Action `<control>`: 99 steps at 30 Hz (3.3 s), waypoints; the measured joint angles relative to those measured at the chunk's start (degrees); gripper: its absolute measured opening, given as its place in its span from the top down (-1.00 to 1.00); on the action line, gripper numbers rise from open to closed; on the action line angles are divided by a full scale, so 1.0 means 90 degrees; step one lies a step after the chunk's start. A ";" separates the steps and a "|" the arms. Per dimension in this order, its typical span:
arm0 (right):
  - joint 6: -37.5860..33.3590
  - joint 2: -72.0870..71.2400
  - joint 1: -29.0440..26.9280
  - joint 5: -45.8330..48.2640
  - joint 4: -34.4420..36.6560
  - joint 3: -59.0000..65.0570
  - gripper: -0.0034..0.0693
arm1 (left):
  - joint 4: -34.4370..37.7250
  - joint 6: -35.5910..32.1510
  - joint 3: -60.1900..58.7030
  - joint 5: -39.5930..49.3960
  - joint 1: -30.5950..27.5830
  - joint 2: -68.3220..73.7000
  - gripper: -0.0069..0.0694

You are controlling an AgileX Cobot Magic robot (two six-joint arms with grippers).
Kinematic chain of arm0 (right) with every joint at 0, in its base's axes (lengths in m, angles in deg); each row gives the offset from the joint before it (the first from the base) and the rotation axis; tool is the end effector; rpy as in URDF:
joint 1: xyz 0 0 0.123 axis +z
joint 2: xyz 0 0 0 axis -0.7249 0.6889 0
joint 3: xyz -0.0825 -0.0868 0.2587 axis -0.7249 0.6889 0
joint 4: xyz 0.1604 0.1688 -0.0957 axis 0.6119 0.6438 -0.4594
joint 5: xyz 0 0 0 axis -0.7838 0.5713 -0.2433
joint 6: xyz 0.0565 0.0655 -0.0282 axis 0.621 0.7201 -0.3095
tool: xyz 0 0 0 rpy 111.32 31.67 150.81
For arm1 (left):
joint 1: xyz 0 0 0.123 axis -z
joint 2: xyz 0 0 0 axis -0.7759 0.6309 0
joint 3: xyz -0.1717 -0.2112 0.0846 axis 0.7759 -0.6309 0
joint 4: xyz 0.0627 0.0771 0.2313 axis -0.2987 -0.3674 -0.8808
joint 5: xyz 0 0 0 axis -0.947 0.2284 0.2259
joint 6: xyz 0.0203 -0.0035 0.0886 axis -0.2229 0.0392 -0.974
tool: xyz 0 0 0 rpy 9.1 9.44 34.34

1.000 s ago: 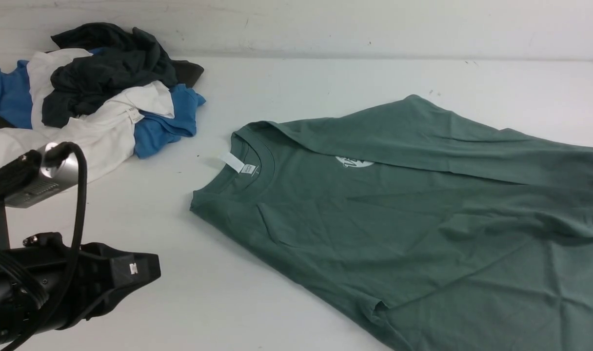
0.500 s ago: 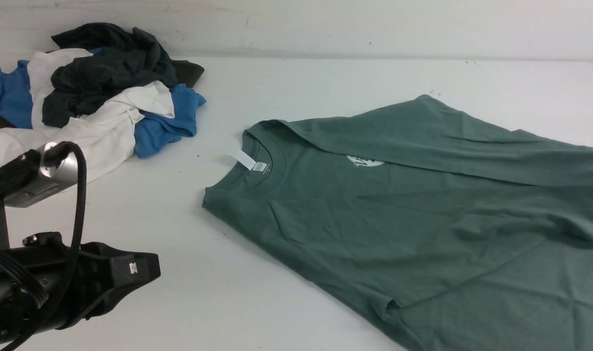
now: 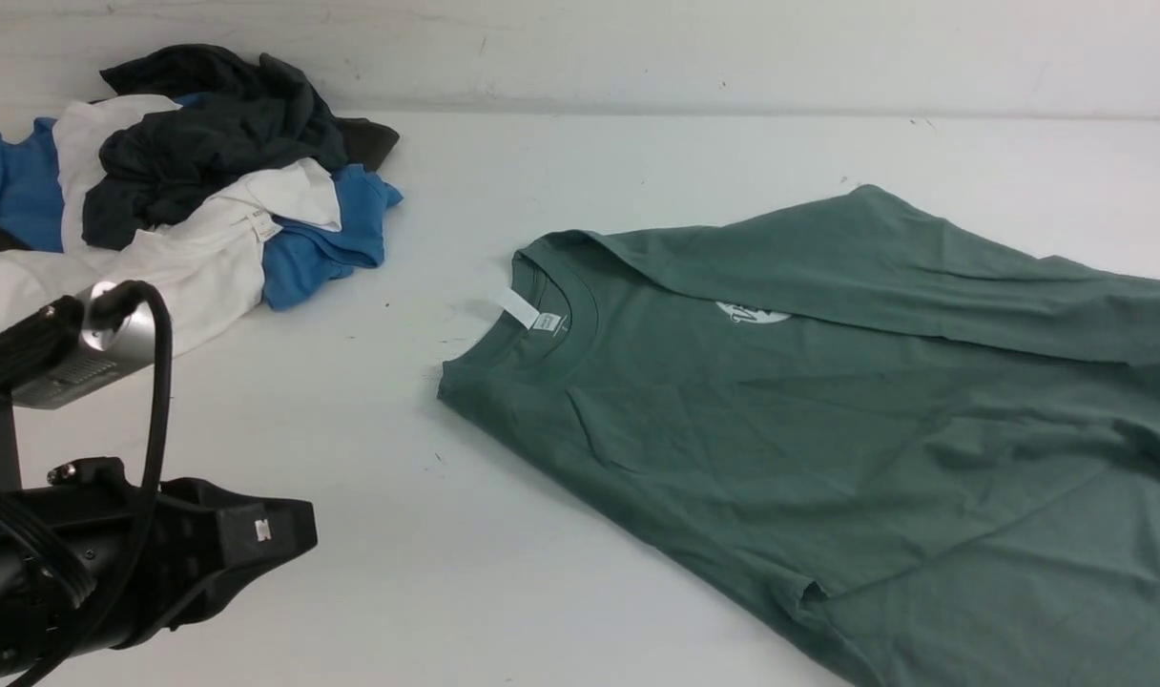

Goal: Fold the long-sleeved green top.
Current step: Hold the cuff with your right arm as far away from the cuff, then drag and drop the cuff with your right arm onto the cuff closest to your right arm, then use both arms simultaneously to clamp the lower edge of the clothing fabric

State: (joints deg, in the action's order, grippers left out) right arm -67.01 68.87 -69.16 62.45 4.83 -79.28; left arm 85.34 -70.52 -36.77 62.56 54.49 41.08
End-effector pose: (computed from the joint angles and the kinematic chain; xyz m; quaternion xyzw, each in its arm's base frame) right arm 0.4341 -0.1967 0.1918 0.1861 0.9630 -0.1127 0.1592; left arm 0.1544 -0.0569 0.2678 -0.0315 0.8776 -0.3298 0.3464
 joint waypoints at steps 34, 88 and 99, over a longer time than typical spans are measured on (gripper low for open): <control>0.0000 0.0443 0.0000 -0.0386 -0.0715 0.0000 0.45 | 0.0000 -0.0013 0.0000 0.0148 0.0000 0.0000 0.82; 0.0967 -0.4397 0.0025 0.0690 0.0486 0.5257 0.23 | -0.1248 0.0863 0.2176 0.1418 0.0000 0.2116 0.75; 0.0967 -0.4397 0.0025 0.1009 0.0907 0.5267 -0.46 | -0.1535 0.0875 0.3136 0.1416 0.0195 0.3636 0.36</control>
State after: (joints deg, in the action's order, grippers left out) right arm -58.30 29.30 -68.94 71.53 12.99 -31.88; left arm 71.52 -62.65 -8.54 75.31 56.25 73.80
